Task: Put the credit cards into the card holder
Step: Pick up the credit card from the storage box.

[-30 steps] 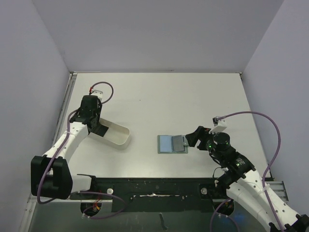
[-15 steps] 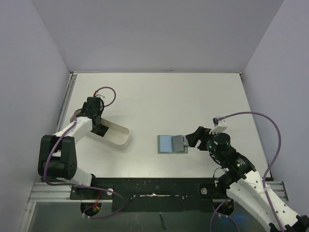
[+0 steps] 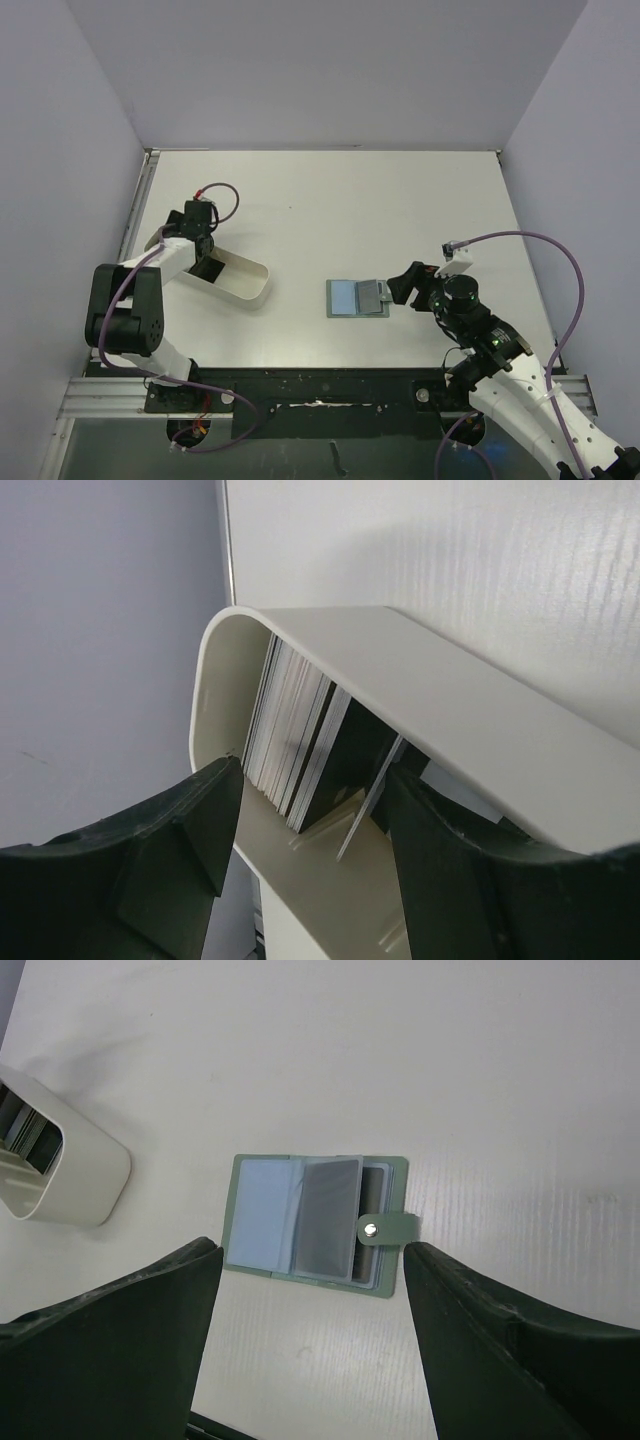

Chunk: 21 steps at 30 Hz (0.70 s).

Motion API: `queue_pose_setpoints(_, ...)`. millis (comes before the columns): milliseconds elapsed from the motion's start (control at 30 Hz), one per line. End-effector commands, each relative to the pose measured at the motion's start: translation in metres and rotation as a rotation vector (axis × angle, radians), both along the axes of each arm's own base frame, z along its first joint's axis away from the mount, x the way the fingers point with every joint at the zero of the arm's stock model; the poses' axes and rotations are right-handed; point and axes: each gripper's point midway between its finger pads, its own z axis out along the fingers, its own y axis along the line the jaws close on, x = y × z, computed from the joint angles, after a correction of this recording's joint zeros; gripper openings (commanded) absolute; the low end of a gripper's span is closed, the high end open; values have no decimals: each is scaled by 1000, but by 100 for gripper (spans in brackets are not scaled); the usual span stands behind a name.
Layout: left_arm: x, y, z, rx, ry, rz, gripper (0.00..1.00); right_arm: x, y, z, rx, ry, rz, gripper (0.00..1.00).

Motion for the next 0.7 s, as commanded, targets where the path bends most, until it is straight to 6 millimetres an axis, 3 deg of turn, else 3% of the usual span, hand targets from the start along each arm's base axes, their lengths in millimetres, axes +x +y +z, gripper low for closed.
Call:
queue_pose_setpoints(0, 26, 13, 35, 70, -129, 40, 57, 8, -2, 29, 14, -79, -22, 75)
queue_pose_setpoints(233, 28, 19, 30, 50, -126, 44, 49, 8, -3, 26, 10, -73, -25, 75)
queue_pose_setpoints(533, 29, 18, 18, 17, -87, 44, 46, 8, -4, 29, 10, -79, -26, 75)
queue_pose_setpoints(667, 29, 18, 21, 19, -84, 43, 38, 7, -5, 30, 10, -82, -30, 75)
